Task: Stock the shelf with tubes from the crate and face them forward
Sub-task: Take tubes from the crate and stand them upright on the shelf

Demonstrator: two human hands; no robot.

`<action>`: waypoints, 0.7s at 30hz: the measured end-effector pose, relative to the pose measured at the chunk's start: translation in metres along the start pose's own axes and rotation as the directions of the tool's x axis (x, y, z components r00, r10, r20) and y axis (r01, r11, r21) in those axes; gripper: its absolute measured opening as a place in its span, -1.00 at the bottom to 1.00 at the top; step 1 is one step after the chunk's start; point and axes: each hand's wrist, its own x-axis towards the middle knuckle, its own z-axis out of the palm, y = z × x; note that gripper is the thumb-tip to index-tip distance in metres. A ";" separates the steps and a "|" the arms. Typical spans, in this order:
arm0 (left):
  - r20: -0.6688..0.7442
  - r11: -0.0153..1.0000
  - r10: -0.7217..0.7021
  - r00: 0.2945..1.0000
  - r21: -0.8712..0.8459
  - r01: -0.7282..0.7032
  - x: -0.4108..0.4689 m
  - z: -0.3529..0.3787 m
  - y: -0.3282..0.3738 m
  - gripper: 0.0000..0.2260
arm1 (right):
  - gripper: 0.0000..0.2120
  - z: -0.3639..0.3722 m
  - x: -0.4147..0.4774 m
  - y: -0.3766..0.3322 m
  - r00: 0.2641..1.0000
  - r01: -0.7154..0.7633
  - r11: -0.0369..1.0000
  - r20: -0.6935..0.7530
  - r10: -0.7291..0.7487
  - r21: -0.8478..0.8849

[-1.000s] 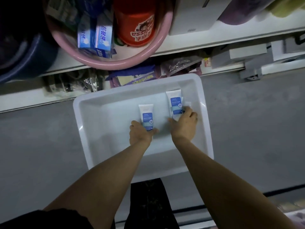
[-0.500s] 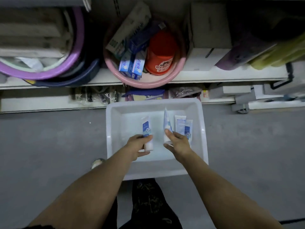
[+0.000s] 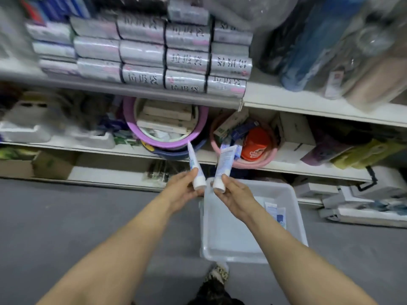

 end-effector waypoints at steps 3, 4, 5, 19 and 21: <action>0.027 0.990 0.115 0.993 -0.080 -0.113 -0.046 -0.035 0.052 -0.81 | -0.83 0.079 -0.022 0.001 0.988 0.084 0.996 0.129 -0.085 0.018; 0.041 0.985 0.147 0.988 -0.098 -0.142 -0.061 -0.047 0.069 -0.80 | -0.84 0.105 -0.029 0.002 0.980 0.106 0.994 0.167 -0.110 0.033; 0.054 0.978 0.179 0.982 -0.116 -0.172 -0.075 -0.058 0.085 -0.79 | -0.84 0.130 -0.036 0.003 0.970 0.130 0.990 0.202 -0.137 0.046; 0.146 0.775 0.628 0.764 -0.040 -0.630 -0.221 -0.164 0.311 -0.75 | -0.66 0.389 -0.106 -0.038 0.797 0.391 0.916 0.464 -0.387 0.092; 0.129 0.729 0.679 0.723 0.000 -0.684 -0.230 -0.166 0.343 -0.72 | -0.69 0.417 -0.107 -0.058 0.764 0.462 0.885 0.482 -0.429 0.057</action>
